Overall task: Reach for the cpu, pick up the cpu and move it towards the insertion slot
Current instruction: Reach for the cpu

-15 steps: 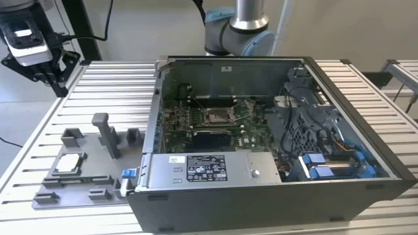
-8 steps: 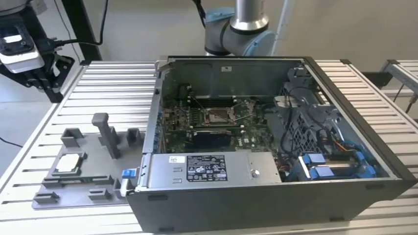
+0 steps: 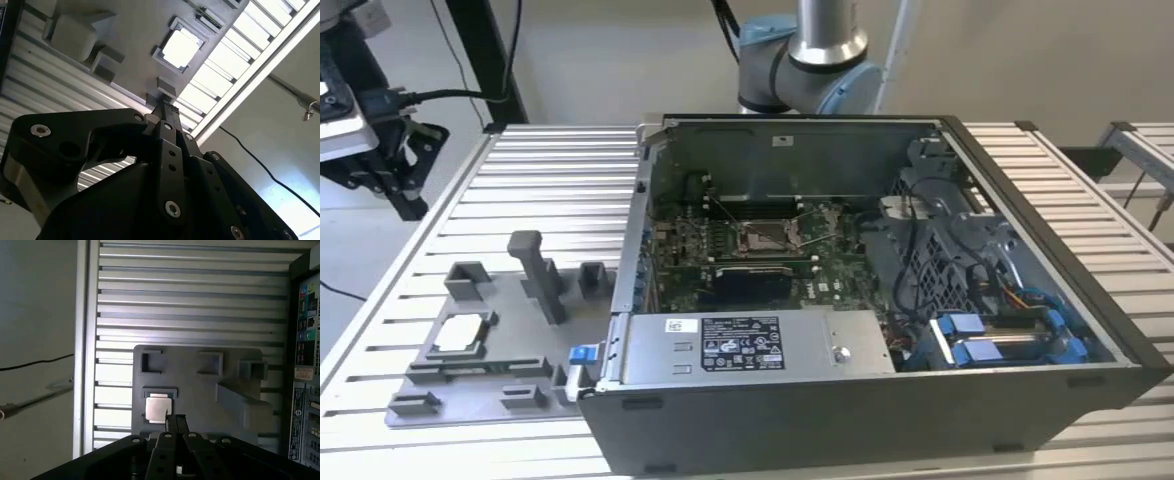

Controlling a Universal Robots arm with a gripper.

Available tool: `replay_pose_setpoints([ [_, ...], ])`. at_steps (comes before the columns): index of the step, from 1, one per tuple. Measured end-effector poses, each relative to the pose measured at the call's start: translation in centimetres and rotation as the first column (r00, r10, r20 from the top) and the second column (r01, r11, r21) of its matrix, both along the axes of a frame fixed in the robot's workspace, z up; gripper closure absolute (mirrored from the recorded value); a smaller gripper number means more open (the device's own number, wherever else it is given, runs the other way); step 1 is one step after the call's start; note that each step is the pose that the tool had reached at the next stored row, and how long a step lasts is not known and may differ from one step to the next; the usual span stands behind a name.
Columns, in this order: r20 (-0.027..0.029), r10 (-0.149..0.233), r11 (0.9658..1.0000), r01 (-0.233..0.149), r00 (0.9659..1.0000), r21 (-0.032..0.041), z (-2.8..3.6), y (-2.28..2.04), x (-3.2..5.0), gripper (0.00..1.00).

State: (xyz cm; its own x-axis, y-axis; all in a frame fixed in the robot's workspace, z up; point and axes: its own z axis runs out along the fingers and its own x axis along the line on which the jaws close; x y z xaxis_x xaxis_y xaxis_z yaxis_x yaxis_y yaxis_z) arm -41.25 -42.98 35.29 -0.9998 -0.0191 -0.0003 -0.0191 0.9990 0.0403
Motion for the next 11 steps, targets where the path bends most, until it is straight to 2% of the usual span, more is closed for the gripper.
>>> replay_pose_setpoints([
  [7, 0.0, 0.002, 1.0, -0.002, 1.0, 0.0, -0.03, -0.03, -0.3, 1.0],
  [8, 0.0, 0.003, 1.0, -0.003, 1.0, 0.0, -0.03, -0.03, -0.3, 0.0],
  [11, 0.0, 0.004, 1.0, -0.004, 1.0, 0.0, -0.03, -0.03, -0.31, 0.0],
])
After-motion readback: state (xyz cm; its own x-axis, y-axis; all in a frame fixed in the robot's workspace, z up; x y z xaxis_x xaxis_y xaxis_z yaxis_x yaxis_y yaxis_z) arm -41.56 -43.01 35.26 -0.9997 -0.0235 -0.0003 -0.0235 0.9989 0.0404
